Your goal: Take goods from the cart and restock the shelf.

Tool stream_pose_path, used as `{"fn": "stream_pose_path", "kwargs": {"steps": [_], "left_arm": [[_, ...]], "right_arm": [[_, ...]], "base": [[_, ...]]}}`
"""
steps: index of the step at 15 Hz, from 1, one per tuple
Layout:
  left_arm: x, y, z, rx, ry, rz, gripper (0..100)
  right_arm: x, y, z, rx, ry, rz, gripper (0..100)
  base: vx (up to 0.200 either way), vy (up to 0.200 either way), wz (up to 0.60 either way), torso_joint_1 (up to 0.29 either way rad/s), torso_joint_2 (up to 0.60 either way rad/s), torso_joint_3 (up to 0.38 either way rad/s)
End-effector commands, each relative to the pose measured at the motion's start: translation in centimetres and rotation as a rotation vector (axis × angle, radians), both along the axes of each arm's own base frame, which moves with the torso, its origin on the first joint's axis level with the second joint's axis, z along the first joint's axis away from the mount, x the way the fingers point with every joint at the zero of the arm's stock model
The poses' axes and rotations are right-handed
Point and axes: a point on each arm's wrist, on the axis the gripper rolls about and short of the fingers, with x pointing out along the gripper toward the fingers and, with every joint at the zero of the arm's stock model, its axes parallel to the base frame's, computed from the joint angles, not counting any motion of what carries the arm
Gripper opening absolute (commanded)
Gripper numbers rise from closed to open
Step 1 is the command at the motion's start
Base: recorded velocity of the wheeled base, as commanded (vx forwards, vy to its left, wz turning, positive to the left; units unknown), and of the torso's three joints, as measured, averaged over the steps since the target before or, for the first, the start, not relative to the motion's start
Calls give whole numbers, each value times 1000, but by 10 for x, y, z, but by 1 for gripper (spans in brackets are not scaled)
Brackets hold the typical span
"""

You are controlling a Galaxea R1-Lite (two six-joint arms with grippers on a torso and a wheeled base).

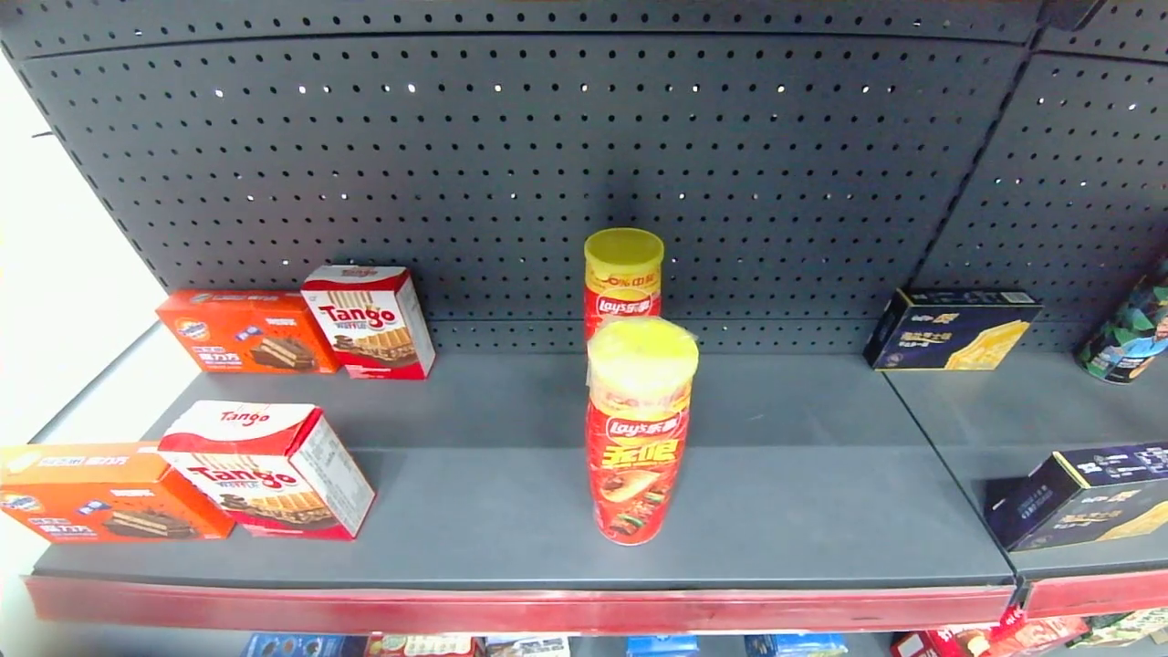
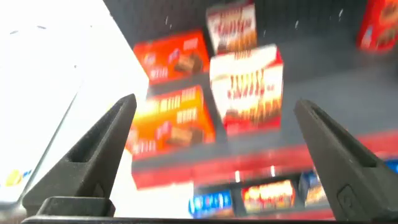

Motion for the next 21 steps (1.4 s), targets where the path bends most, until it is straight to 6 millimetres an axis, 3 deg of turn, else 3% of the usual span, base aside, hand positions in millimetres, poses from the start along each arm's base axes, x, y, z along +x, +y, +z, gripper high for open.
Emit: {"fn": "stream_pose_path", "kwargs": {"steps": [1, 3, 4, 8, 11, 12, 15, 20, 21], "left_arm": [[-32, 2, -43, -8, -56, 34, 100], [-31, 0, -53, -14, -64, 70, 100], [-28, 0, -69, -10, -42, 72, 100], [-4, 1, -103, 2, -87, 122, 100], [-2, 2, -111, 16, -50, 156, 100], [-2, 1, -113, 14, -32, 155, 100], [-2, 1, -114, -14, -30, 144, 100], [-2, 1, -114, -47, -33, 131, 100], [-1, 0, -114, -60, -31, 63, 100]], "right_arm": [[-23, -2, -32, 3, -33, -3, 100], [-30, -2, -50, 4, -24, -18, 100], [-31, -2, -59, 8, -14, -27, 100], [-29, -1, -91, 11, 3, -51, 100], [-28, -3, -91, 21, -27, -154, 100], [-28, -3, -90, 4, -27, -142, 100], [-27, 3, -96, 40, 25, 130, 100], [-27, 3, -98, 76, 40, 85, 100], [-28, 2, -98, 78, 37, 85, 100]], "base": [[0, 0, 0, 0, 0, 0], [0, 0, 0, 0, 0, 0], [0, 0, 0, 0, 0, 0], [0, 0, 0, 0, 0, 0], [0, 0, 0, 0, 0, 0], [0, 0, 0, 0, 0, 0], [0, 0, 0, 0, 0, 0], [0, 0, 0, 0, 0, 0], [0, 0, 0, 0, 0, 0]]}}
